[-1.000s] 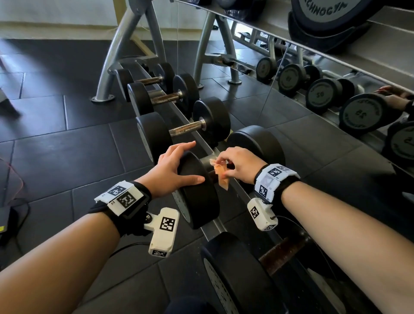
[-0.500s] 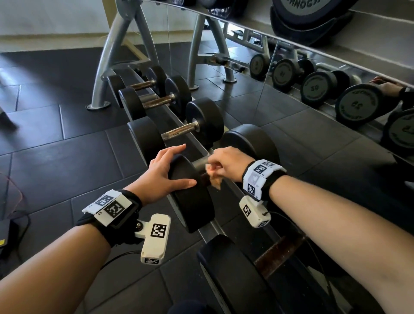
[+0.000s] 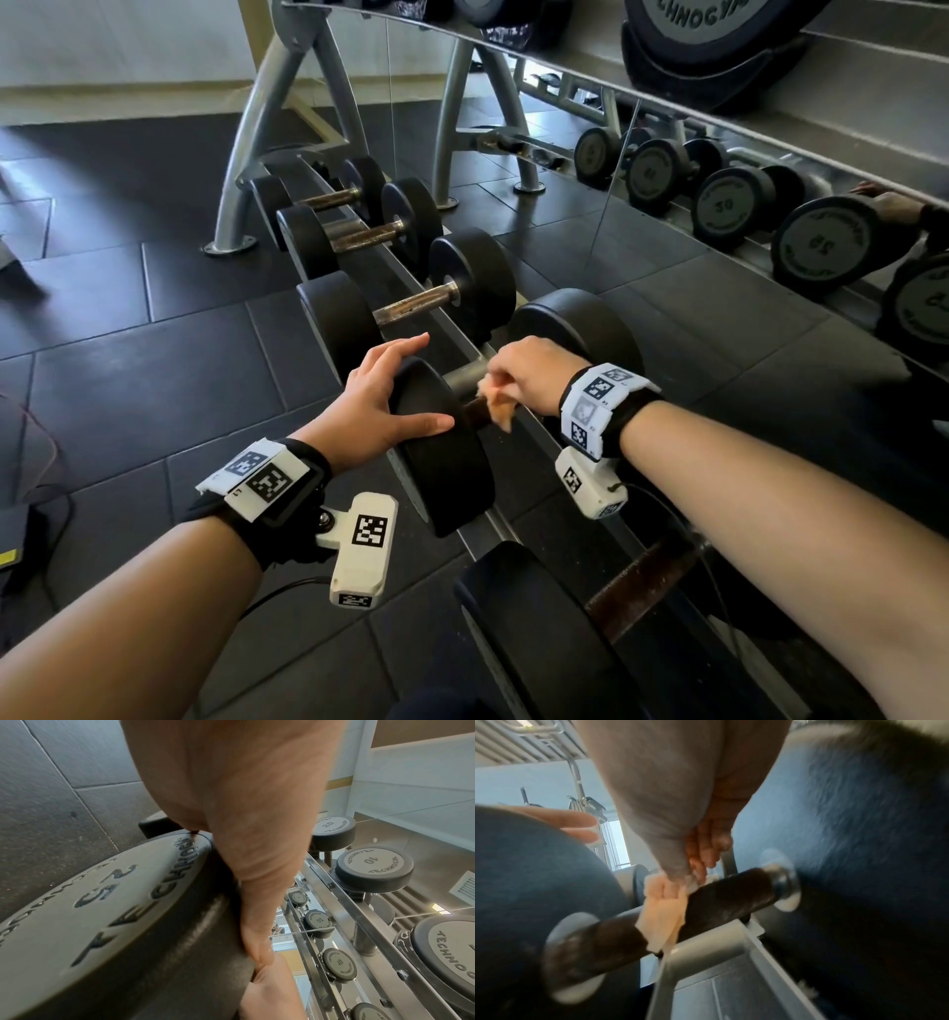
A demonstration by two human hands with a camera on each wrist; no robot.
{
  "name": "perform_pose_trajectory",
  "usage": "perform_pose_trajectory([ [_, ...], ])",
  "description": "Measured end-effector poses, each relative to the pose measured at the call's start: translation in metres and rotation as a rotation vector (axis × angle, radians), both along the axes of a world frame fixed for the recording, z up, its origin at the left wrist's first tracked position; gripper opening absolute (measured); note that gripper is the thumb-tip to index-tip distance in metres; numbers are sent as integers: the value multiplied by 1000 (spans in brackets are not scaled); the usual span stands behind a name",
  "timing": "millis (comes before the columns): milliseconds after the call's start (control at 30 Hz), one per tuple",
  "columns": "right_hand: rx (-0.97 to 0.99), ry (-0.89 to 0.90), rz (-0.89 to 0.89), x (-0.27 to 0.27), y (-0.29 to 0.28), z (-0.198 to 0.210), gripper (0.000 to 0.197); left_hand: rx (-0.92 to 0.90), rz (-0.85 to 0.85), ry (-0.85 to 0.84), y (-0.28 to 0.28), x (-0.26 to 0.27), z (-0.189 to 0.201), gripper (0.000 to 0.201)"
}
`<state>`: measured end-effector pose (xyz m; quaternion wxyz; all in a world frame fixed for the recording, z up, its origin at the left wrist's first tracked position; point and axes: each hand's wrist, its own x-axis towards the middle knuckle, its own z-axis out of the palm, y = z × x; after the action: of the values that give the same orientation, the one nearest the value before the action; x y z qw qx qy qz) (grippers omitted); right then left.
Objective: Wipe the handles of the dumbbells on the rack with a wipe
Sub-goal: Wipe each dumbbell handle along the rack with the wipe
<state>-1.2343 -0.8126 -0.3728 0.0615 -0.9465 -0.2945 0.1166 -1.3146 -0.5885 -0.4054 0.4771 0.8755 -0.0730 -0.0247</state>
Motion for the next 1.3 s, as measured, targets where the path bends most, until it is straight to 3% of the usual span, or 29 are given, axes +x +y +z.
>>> perform_pose_trajectory([
  [100, -56, 5, -41, 7, -3, 8, 7, 14, 11, -7, 0, 1, -1, 100],
  [267, 127, 43, 54, -2, 8, -3, 22, 15, 11, -21, 1, 1, -2, 96],
  [367, 51, -1, 83, 0, 8, -11, 20, 9, 13, -29, 1, 1, -3, 94],
  [433, -57, -95, 89, 6, 2, -7, 16, 8, 17, -31, 1, 1, -4, 94],
  [533, -385, -403, 187, 11, -3, 5, 18, 8, 14, -26, 1, 1, -4, 95],
  [633, -455, -518, 188, 15, -2, 9, 18, 1, 14, -22, 1, 2, -4, 95],
  [767, -280, -355, 225, 12, 11, -4, 20, -1, 17, -24, 1, 2, -3, 95],
  [867, -122, -235, 152, 12, 8, -12, 24, -6, 13, -21, 1, 1, -2, 95],
  [1000, -274, -314, 81, 16, -10, -10, 20, 2, 6, -26, 1, -1, -1, 95],
  [1100, -386, -469, 123, 13, -8, -5, 20, 2, 4, -24, 1, -2, 0, 96],
  [1300, -395, -298, 210, 17, -12, 8, 26, 8, 4, -8, 1, -2, 2, 95],
])
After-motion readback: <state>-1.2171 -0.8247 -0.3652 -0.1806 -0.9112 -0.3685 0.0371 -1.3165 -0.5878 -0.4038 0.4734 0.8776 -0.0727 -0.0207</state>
